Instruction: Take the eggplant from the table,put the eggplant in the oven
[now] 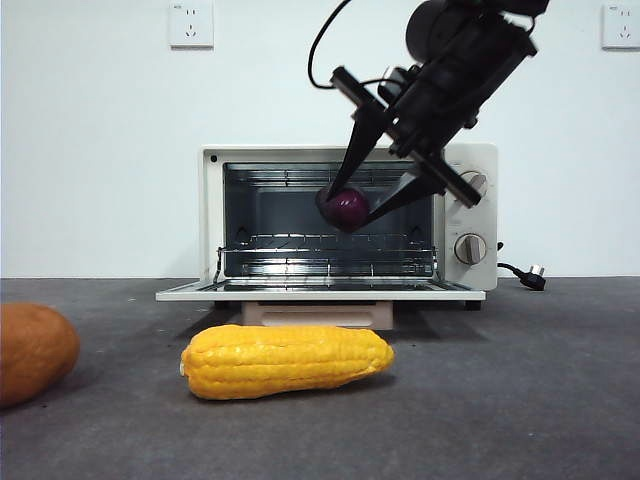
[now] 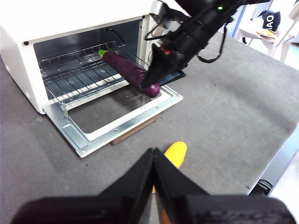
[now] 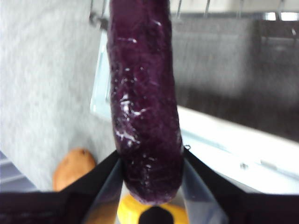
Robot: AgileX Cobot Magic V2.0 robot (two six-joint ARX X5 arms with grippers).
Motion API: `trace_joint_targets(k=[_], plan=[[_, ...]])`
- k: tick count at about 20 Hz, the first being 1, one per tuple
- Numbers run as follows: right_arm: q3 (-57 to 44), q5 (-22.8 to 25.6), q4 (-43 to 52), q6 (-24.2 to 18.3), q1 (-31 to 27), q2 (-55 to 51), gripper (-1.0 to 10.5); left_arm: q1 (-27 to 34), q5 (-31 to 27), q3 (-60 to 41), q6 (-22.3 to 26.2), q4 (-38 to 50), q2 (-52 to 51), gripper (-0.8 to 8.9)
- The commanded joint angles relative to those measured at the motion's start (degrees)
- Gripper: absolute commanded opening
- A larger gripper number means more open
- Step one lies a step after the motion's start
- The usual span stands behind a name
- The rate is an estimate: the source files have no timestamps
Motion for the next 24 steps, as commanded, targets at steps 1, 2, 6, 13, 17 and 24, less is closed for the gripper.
trace_joint_targets(k=[1,2,6,13,17,24], plan=[[0.83,-0.13,2.95,4.22,-0.46,2.16,-0.1,-0.61,0.22,-0.33,-0.59,0.04,-0.07,-0.06],[0.83,-0.04,5.03,6.38,-0.76,2.82,-0.1,-0.87,0.2,-0.33,-0.59,0.04,-0.07,-0.06],[0.83,5.73,10.62,12.96,-1.09,4.07,-0.1,-1.07,0.2,-0.33,-0.57,0.04,-0.07,-0.06],[0.83,17.38,15.76,17.09,-1.07,4.13,-0.1,-1.07,0.2,-0.33,-0.57,0.04,-0.07,-0.06],[0.83,22.97,16.72,17.38,-1.07,4.13,0.1,-1.07,0.22,-0.33,-0.57,0.04,-0.07,-0.06],[0.83,25.75,20.02,19.19,-1.03,4.2,2.0,-1.07,0.2,-0.33,-0.57,-0.15,-0.07,-0.06]])
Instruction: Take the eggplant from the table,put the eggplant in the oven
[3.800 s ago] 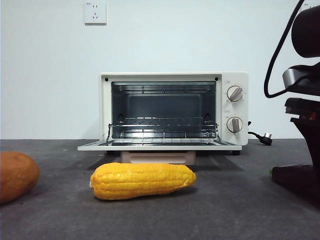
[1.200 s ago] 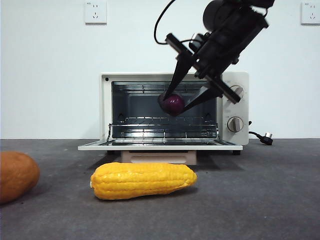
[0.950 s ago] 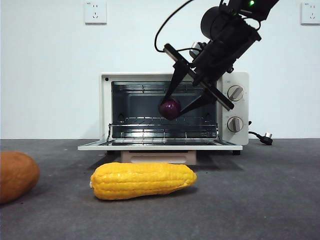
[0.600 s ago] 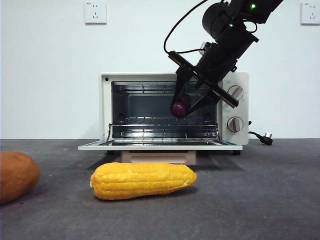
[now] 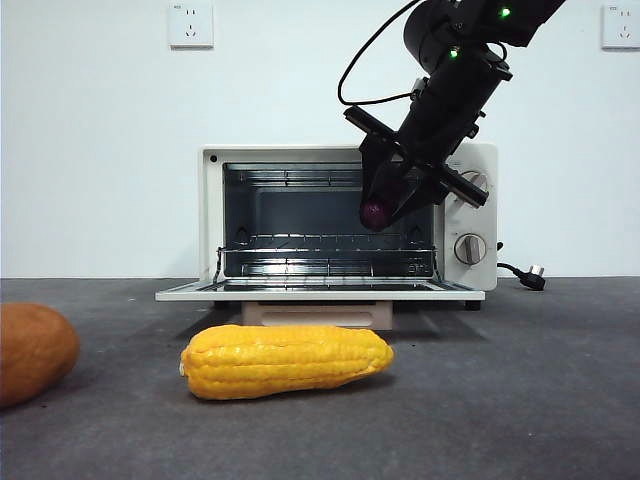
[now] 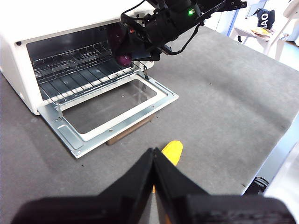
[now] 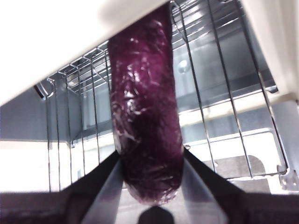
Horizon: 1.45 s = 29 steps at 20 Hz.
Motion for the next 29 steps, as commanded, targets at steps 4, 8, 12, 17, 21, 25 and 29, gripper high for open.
trace_joint_targets(k=[4,8,12,17,21,25,29], plan=[[0.22,1.46,1.18,0.33,0.07,1.11,2.0,-0.17,0.22,-0.33,-0.57,-0.26,-0.07,-0.06],[0.22,1.44,1.18,0.31,0.07,1.14,2.7,-0.94,0.2,-0.33,-0.55,-0.57,-0.07,-0.06],[0.22,1.44,1.18,0.31,0.07,1.14,3.5,-1.25,0.17,-0.33,-0.17,-1.09,-0.07,-0.06],[0.22,1.44,1.16,0.26,0.07,1.14,3.5,-1.25,0.17,-0.33,-0.17,-1.09,-0.07,-0.06],[0.2,0.39,1.2,-0.42,0.39,1.14,3.5,-1.25,-0.24,-0.33,-0.15,-1.09,-0.07,-0.06],[0.22,-2.75,1.16,-0.61,1.25,0.96,3.5,-1.25,-0.22,-0.33,-0.15,-1.09,-0.07,-0.06],[0.22,-3.52,0.52,-1.84,1.9,-1.18,3.5,-1.25,-0.22,-0.33,-0.15,-1.09,-0.04,-0.06]])
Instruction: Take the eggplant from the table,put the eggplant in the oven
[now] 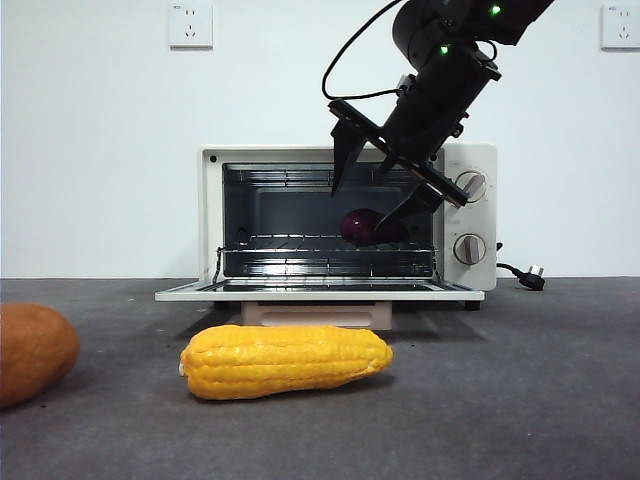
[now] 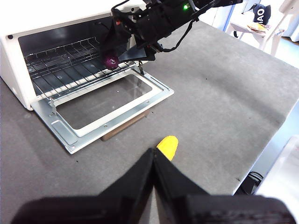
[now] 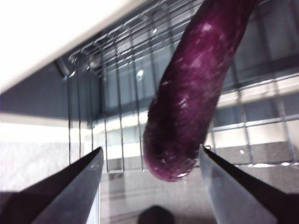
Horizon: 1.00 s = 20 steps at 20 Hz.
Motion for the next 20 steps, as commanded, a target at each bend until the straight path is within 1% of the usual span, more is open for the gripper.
trace_joint_targets(k=[1,3,8,13,14,18,20], plan=[[0.2,0.07,-0.26,-1.31,0.2,-2.1,3.5,-0.13,0.02,-0.33,-0.17,0.11,-0.04,-0.06],[0.2,0.07,-1.73,-1.95,0.17,-4.31,3.5,-0.17,0.02,-0.33,-0.17,0.13,-0.04,-0.06],[0.2,0.07,-8.0,-9.03,0.17,-11.32,3.5,-0.17,0.02,-0.33,-0.17,0.63,-0.04,-0.06],[0.2,0.09,-16.28,-19.12,0.17,-20.04,3.5,-0.17,0.02,-0.33,-0.17,1.05,-0.04,-0.06],[0.2,0.09,-17.88,-20.63,0.17,-21.64,3.5,-0.17,0.02,-0.33,-0.17,1.05,-0.02,-0.06],[0.2,0.11,-22.93,-25.46,0.17,-26.62,3.5,-0.17,0.02,-0.33,-0.17,1.05,0.0,-0.06],[0.2,0.09,-24.96,-26.91,0.17,-28.7,3.5,-0.17,0.02,-0.33,-0.2,1.05,0.0,-0.06]])
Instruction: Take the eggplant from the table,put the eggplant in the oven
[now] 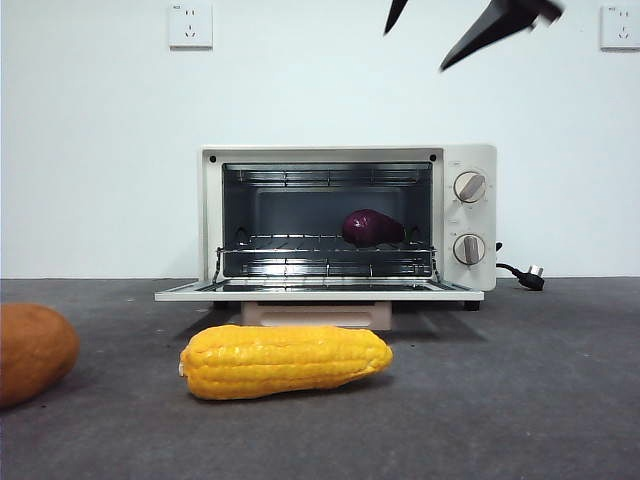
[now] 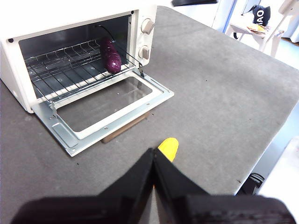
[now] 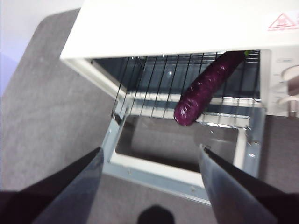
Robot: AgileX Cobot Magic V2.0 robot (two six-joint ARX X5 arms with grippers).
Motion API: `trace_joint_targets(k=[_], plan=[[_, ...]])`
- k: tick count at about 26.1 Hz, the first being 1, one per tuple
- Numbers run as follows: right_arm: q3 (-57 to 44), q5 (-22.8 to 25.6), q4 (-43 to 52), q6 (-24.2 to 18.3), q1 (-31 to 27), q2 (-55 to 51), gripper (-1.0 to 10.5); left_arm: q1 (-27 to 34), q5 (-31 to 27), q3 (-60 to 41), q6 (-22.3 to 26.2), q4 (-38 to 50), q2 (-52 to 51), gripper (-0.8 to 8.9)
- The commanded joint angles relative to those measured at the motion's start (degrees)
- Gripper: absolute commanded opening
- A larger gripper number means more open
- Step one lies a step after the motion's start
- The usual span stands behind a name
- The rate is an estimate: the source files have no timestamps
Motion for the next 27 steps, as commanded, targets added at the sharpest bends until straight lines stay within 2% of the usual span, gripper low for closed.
trace_joint_targets(k=[1,17,27], plan=[[0.17,0.02,-2.82,-5.01,0.04,-3.23,3.5,-0.15,0.02,-0.33,-0.17,0.48,0.02,-0.06],[0.17,0.04,-18.82,-11.98,0.04,-21.77,3.5,-0.15,0.02,-0.33,-0.2,0.92,2.23,-0.06],[0.17,0.22,-22.32,-12.76,0.04,-29.4,3.4,-0.15,0.04,-0.33,-0.22,0.92,2.36,-0.06]])
